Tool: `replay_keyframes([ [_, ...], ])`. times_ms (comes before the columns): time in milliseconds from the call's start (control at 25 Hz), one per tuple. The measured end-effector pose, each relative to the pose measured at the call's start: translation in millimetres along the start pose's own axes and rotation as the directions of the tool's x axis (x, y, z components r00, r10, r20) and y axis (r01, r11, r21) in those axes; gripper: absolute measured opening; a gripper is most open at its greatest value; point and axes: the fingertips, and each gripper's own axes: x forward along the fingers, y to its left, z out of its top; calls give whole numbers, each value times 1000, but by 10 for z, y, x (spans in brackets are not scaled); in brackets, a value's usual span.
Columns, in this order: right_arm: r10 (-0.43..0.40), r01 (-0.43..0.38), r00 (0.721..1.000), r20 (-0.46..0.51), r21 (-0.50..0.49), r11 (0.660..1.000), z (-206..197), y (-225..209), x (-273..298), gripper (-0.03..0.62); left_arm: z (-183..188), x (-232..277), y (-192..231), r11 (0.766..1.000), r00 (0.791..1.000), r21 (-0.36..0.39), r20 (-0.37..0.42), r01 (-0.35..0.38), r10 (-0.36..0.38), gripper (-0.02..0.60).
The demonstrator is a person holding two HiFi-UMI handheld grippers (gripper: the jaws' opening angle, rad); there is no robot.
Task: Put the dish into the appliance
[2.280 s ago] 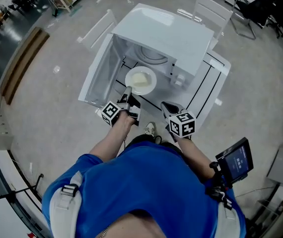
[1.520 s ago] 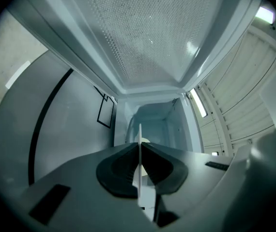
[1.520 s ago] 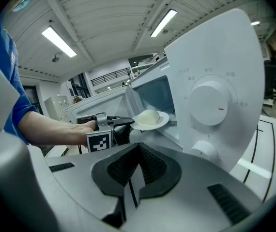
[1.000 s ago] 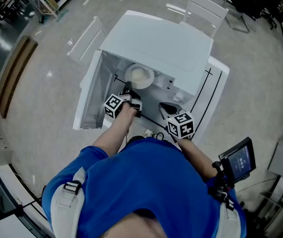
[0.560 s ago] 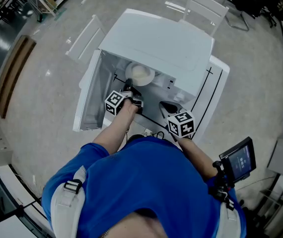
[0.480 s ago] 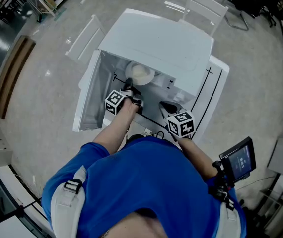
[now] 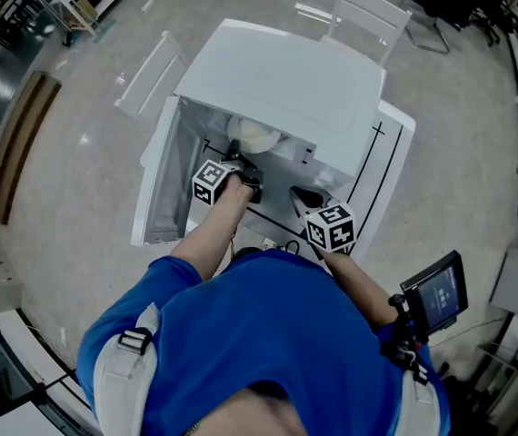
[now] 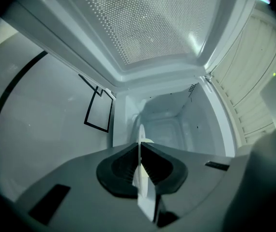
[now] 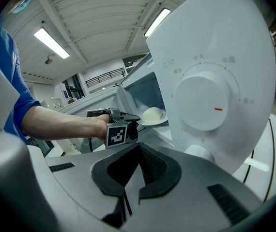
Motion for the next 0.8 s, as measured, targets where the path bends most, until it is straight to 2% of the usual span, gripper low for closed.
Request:
replay_keyframes([
  [320, -6, 6, 1000, 5, 1, 1000, 2, -24, -18, 0, -10, 69, 54, 999, 1000, 29, -6, -16, 16, 18],
  [600, -7, 7, 1000, 8, 1, 1000, 4, -35, -14, 0, -26, 117, 11, 997, 999, 69, -33, 29, -26, 20],
  [720, -5, 5, 1000, 9, 0, 1000, 10, -30, -14, 0, -31, 115, -13, 992, 998, 111, -50, 53, -48, 22],
  [800, -4, 4, 1000, 9, 0, 1000, 14, -24, -15, 0, -33, 115, -40, 987, 996, 146, -61, 68, -60, 51],
])
